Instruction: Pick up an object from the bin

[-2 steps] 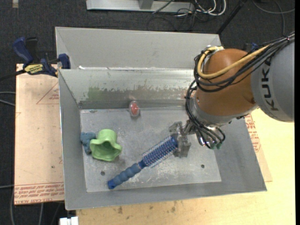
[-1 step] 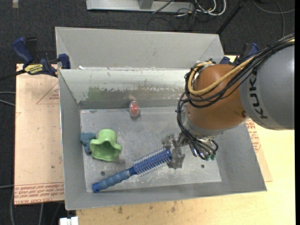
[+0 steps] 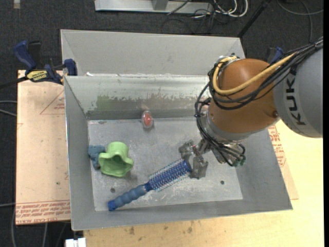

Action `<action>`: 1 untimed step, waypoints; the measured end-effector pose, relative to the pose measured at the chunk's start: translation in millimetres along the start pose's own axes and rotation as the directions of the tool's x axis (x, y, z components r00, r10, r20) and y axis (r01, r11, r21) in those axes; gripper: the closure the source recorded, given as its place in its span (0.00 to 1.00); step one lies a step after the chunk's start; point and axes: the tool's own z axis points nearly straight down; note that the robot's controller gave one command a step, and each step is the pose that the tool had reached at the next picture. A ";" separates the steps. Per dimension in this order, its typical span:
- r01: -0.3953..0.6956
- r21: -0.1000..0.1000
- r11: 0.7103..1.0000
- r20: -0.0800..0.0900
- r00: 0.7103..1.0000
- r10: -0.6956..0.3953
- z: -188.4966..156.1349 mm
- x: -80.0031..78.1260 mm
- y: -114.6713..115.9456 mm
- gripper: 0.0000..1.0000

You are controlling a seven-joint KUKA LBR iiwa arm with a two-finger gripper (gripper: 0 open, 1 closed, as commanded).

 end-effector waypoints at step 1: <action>-0.086 -0.002 0.996 -0.008 0.996 0.086 53.7 -3.0 -3.6 1.00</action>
Offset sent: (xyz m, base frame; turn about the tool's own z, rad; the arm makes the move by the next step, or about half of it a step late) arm 0.0050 -0.0026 -0.0506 0.0852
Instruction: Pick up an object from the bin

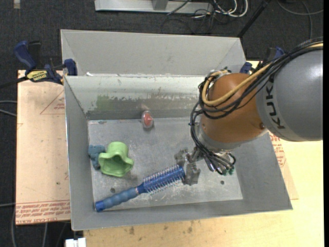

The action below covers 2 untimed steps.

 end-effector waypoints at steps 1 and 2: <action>0.000 0.001 1.000 0.005 1.000 0.000 -2.4 -0.9 -0.2 0.00; 0.249 0.007 0.968 0.017 0.968 -0.249 89.4 13.6 -5.1 0.00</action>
Offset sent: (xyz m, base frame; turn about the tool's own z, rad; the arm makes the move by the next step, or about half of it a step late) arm 0.0000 0.0000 0.0000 0.0000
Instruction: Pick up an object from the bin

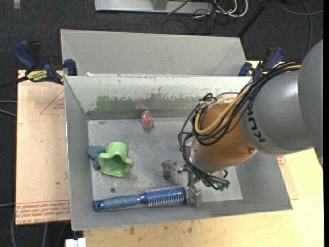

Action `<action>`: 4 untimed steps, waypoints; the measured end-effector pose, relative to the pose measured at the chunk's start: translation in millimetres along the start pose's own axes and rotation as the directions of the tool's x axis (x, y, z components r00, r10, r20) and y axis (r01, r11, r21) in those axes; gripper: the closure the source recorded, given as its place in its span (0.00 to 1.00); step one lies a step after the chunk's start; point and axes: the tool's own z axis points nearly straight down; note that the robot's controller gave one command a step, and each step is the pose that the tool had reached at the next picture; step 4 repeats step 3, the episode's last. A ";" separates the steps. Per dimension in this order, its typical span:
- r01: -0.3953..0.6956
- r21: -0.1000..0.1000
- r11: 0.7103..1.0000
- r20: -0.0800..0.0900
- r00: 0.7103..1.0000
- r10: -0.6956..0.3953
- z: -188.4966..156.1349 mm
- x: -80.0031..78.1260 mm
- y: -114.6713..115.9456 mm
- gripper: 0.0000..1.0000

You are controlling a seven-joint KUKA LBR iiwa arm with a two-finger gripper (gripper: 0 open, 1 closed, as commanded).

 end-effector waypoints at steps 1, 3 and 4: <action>0.002 0.004 1.000 0.006 1.000 -0.002 -2.2 -3.3 10.5 0.00; 0.021 -0.001 1.000 -0.004 1.000 -0.021 -121.4 -6.8 8.7 1.00; 0.021 -0.001 1.000 -0.004 1.000 -0.021 -121.4 -6.8 8.7 1.00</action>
Offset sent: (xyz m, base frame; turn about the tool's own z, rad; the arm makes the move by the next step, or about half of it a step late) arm -0.0083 0.0102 -0.0006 -0.0012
